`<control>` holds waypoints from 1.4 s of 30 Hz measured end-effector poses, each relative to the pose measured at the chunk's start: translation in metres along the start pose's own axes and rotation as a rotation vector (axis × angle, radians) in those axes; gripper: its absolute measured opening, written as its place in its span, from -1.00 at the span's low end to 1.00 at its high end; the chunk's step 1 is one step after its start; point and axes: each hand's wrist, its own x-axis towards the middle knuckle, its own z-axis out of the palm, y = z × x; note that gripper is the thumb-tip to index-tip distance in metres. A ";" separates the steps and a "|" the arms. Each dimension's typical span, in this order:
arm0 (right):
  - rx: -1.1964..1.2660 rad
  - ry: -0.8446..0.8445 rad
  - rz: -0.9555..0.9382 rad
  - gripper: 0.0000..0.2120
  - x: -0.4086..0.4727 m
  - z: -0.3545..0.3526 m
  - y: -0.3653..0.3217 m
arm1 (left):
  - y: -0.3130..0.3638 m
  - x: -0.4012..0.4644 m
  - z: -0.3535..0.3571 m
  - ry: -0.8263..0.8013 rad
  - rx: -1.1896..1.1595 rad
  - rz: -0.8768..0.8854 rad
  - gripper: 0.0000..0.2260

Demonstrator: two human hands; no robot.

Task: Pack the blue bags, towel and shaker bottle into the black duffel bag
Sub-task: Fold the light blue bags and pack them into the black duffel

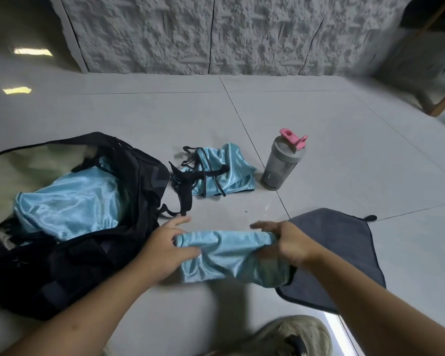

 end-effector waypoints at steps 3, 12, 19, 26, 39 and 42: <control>0.439 -0.078 0.139 -0.63 -0.002 -0.002 0.002 | 0.012 -0.007 0.002 -0.033 -0.497 -0.172 -0.85; 0.539 0.206 0.449 -0.55 0.039 0.044 0.022 | -0.030 0.030 0.020 -0.034 -0.375 -0.417 -0.84; 0.387 0.272 0.608 -0.49 0.047 0.061 0.027 | -0.046 0.032 0.022 -0.075 -0.132 -0.413 -0.76; 0.382 0.192 0.463 -0.72 0.031 0.072 0.022 | -0.045 0.017 0.025 -0.141 -0.188 -0.403 -0.76; 0.766 -0.193 0.087 -0.46 0.005 0.018 -0.065 | 0.025 -0.036 -0.047 -0.086 -0.647 -0.258 -0.76; 0.736 -0.191 0.003 -0.48 0.011 0.008 -0.120 | 0.048 -0.047 -0.076 0.012 -0.746 -0.213 -0.77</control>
